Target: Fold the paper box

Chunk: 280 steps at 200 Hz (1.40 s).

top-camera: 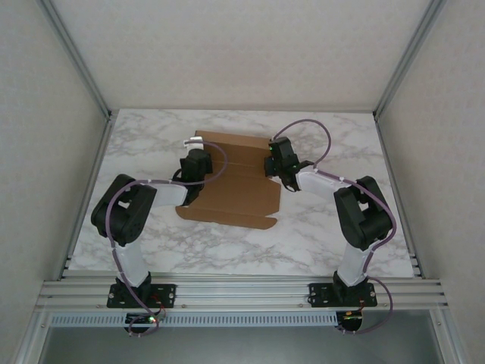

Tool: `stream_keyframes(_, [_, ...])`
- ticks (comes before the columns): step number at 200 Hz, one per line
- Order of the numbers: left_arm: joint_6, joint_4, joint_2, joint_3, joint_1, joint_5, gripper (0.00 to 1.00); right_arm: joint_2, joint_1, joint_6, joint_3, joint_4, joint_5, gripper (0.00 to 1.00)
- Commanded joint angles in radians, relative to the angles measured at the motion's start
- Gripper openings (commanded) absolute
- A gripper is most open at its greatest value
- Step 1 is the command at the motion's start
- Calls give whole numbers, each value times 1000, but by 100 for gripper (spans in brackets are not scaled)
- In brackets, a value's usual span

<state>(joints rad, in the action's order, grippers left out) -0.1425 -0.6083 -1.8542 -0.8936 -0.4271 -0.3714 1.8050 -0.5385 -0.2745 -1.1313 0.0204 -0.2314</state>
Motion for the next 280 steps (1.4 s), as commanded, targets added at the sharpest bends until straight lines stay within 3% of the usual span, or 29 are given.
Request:
stream_keyframes(1, [-70,20,9,19,-7,-13,0,-5,-34,-43,-2,61,48,0])
stream_keyframes(23, [-66,-11,45,72,0,59,2,-4,-26,-17,17,45,32,0])
stream_keyframes(61, [-60,-45,101,141,10,193,16,-21,-18,35,26,33,35,2])
stream_keyframes(131, [-68,-25,187,187,40,207,45,-26,-12,68,38,8,1,4])
stream_keyframes(197, [-72,5,138,148,76,307,43,-44,-8,86,39,2,14,5])
stream_keyframes(280, [-163,-12,185,194,38,165,48,-33,-13,-75,60,-24,-73,6])
